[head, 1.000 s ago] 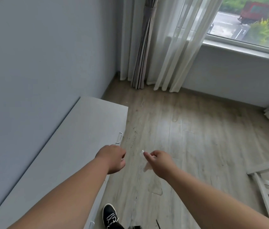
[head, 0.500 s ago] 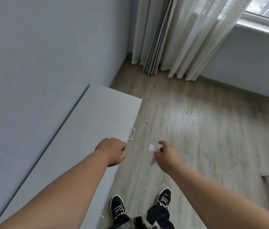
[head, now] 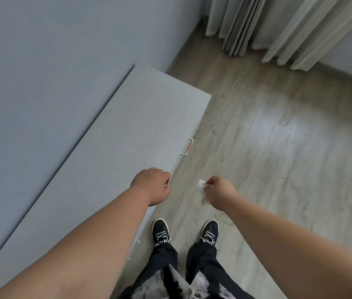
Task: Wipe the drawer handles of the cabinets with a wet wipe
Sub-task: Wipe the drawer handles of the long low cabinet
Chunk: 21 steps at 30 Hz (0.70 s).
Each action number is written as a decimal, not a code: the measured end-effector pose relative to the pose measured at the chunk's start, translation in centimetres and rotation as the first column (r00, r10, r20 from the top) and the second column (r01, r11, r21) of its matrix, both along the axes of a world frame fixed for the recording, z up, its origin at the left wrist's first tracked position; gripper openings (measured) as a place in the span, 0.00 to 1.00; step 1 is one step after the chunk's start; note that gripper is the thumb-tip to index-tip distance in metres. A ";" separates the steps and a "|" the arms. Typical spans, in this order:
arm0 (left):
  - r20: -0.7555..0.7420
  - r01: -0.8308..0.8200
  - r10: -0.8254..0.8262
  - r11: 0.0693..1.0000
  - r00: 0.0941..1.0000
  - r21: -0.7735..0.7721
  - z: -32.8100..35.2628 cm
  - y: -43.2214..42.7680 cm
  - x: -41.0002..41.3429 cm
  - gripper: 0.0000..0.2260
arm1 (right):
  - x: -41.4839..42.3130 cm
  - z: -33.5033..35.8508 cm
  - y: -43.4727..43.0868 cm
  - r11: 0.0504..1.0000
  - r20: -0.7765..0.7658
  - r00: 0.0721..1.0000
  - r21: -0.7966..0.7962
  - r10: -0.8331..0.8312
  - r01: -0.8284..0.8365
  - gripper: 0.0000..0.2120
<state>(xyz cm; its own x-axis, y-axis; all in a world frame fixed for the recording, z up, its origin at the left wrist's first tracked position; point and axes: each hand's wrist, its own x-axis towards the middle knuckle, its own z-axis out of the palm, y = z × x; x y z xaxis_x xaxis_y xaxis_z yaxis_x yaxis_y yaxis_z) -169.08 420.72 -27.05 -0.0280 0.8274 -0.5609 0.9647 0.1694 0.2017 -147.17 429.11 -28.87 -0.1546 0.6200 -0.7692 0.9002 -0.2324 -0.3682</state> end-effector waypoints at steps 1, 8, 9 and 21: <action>0.007 -0.013 0.013 1.000 1.000 -0.016 -0.8 -0.4 0.5 0.13 | 0.1 -0.7 0.1 1.000 0.002 1.000 -0.022 -0.001 0.001 0.07; 0.058 -0.090 0.089 0.996 0.994 0.016 -7.6 1.1 2.2 0.14 | -0.2 -6.8 0.7 0.974 -0.091 0.995 -0.224 -0.050 0.028 0.26; 0.050 -0.083 0.082 0.996 0.995 0.025 -8.8 1.8 2.0 0.15 | -0.6 -7.0 1.1 0.967 -0.155 0.982 -0.247 -0.104 0.064 0.32; -0.036 -0.096 0.107 0.967 0.994 0.236 -22.8 12.5 -0.6 0.29 | -3.2 -22.7 8.6 0.936 -0.301 0.890 -0.023 -0.342 0.351 0.14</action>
